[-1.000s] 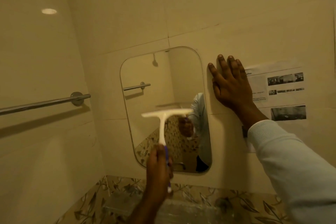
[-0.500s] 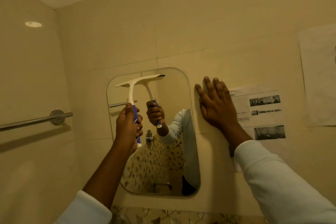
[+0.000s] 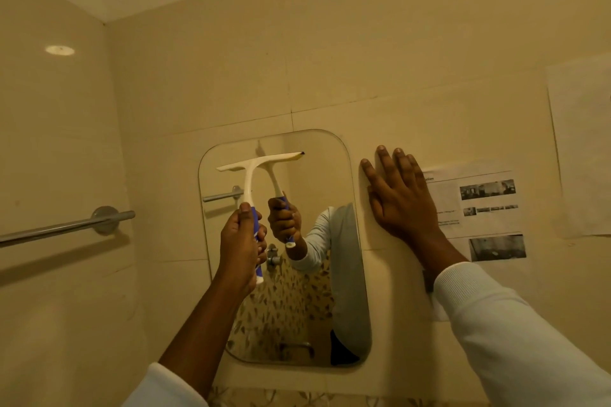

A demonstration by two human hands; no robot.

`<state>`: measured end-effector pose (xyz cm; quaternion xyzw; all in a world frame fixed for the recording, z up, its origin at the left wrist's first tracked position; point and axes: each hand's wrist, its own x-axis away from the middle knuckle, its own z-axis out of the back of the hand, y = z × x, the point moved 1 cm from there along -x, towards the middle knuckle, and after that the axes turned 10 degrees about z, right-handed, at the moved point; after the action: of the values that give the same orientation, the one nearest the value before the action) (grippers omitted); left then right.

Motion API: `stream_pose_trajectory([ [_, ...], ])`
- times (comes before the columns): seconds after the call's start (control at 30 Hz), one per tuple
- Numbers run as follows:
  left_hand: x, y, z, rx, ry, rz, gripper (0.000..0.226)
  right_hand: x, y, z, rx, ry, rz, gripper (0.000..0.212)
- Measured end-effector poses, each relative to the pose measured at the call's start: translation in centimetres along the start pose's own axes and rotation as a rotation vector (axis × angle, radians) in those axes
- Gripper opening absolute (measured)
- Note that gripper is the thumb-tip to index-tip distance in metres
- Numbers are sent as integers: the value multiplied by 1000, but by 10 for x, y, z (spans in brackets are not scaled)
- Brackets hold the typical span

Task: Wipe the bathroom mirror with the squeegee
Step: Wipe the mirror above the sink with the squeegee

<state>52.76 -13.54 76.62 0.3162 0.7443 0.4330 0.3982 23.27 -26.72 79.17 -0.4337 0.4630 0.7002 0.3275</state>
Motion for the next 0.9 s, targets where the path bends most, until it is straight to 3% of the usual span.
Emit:
stream_pose_trajectory([
  [0.9,13,-40,18,-66,8,42,41,-1,0,-2,11,-5,-10,67],
])
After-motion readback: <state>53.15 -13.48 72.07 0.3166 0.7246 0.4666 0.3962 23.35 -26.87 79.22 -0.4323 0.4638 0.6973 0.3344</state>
